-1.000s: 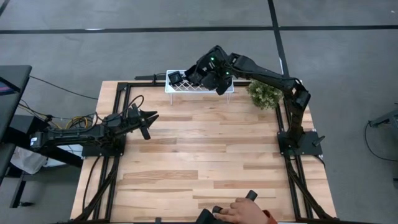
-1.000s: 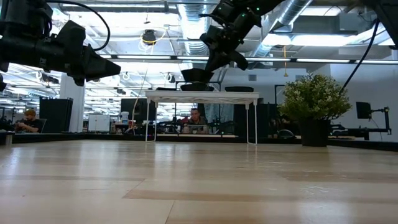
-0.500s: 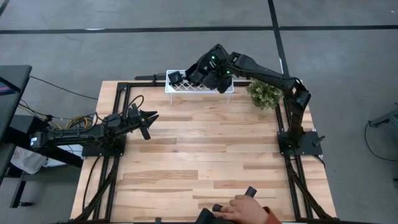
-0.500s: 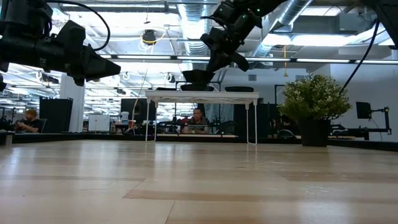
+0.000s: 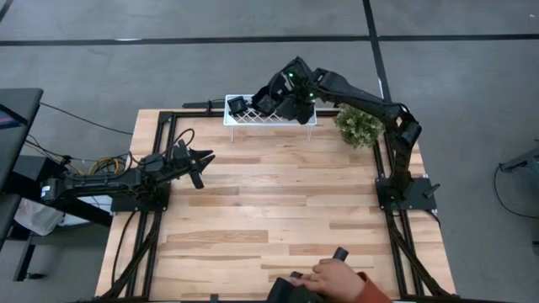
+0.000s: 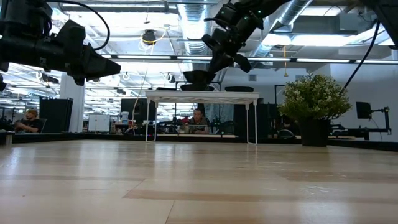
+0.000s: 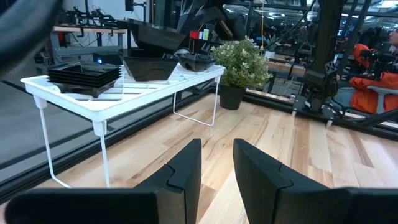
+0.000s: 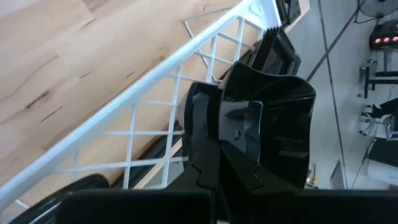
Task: Pick & Place Mini shaped plates
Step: Stack the black distorted square plate on top of the black distorted square plate on the shelf, then return to Home Position
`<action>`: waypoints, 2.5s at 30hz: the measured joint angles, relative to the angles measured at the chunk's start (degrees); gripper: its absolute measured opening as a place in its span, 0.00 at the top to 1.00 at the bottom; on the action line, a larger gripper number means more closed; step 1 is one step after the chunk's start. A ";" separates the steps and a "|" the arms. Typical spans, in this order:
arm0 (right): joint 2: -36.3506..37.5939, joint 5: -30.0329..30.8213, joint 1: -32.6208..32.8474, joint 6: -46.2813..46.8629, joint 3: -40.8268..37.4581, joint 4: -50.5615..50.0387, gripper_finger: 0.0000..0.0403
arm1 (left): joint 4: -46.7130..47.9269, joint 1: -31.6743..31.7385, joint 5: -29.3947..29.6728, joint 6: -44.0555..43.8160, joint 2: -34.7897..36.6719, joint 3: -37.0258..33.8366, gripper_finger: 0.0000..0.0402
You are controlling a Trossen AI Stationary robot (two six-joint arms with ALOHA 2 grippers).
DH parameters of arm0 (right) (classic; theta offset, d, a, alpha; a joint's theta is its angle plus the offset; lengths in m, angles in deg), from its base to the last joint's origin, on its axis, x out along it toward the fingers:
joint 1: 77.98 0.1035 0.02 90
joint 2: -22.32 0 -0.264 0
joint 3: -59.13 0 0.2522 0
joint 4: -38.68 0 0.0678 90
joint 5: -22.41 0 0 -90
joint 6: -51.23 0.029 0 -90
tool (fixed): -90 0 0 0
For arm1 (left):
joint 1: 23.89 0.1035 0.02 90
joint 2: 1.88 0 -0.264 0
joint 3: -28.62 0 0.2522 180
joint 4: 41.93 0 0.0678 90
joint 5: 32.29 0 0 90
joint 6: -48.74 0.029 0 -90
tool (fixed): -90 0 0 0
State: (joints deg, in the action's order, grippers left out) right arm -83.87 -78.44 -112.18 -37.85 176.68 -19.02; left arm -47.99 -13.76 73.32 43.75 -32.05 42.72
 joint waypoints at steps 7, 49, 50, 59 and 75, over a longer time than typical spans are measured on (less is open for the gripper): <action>-1.71 0.64 -0.77 0.78 0.01 0.43 1.00 | -0.40 0.00 0.00 0.00 0.02 0.00 0.76; 21.33 -32.41 1.45 55.96 -10.00 -3.07 0.89 | -1.74 -0.02 -0.42 0.02 0.12 0.01 0.76; 23.14 -33.01 2.27 57.38 -13.64 -1.90 0.91 | -1.74 -0.02 -0.44 0.02 0.11 0.00 0.76; 40.39 -15.66 13.60 78.95 -52.63 37.61 0.97 | -1.95 -0.02 -0.44 0.02 0.11 0.01 0.76; 58.97 -6.67 18.86 85.08 -86.63 64.38 0.99 | -2.36 -0.02 -0.44 0.02 0.13 0.02 0.76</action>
State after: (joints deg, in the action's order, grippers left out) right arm -24.90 -85.11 -93.32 47.23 90.04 45.36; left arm -50.36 -13.78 72.89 43.77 -31.92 42.73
